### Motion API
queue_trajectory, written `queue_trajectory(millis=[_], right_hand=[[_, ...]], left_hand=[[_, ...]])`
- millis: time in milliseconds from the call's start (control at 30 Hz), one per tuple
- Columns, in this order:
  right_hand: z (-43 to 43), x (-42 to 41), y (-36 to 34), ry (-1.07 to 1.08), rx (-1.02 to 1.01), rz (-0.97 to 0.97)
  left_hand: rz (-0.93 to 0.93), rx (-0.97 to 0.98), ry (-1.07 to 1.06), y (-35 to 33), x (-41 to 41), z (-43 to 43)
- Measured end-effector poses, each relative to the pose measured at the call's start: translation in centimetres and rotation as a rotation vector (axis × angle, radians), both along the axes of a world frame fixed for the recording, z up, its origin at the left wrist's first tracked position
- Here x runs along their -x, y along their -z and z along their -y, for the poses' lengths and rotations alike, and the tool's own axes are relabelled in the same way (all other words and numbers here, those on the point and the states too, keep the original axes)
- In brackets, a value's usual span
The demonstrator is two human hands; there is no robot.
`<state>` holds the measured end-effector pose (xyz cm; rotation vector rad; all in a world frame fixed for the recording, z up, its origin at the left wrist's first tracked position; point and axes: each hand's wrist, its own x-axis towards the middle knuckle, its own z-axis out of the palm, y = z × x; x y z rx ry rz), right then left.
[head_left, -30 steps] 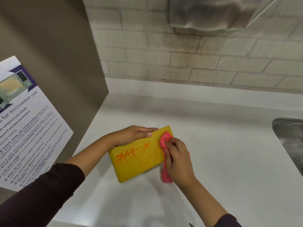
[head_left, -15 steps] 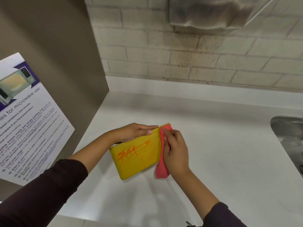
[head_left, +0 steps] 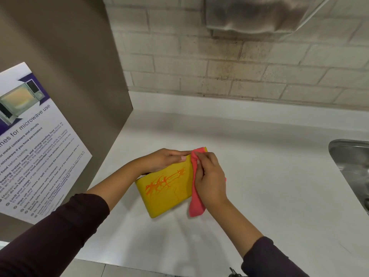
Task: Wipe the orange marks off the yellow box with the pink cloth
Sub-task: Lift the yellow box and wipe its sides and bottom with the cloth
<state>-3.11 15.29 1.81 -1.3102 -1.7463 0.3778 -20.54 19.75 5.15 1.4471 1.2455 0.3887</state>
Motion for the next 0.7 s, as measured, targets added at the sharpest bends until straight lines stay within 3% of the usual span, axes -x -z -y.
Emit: queue_trajectory(millis=[267, 500, 700], right_hand=[[2.1, -1.8, 1.6, -0.151, -0.069, 0.212], [-0.3, -0.8, 0.5, 0.039, -0.015, 0.097], [1.4, 0.7, 1.1, -0.097, -0.086, 0.145]], left_hand=[[-0.009, 0.007, 0.017, -0.2, 0.3, 0.0], [-0.057, -0.034, 0.018, 0.0, 0.1, 0.0], [-0.047, -0.060, 0.039, 0.0, 0.1, 0.0]])
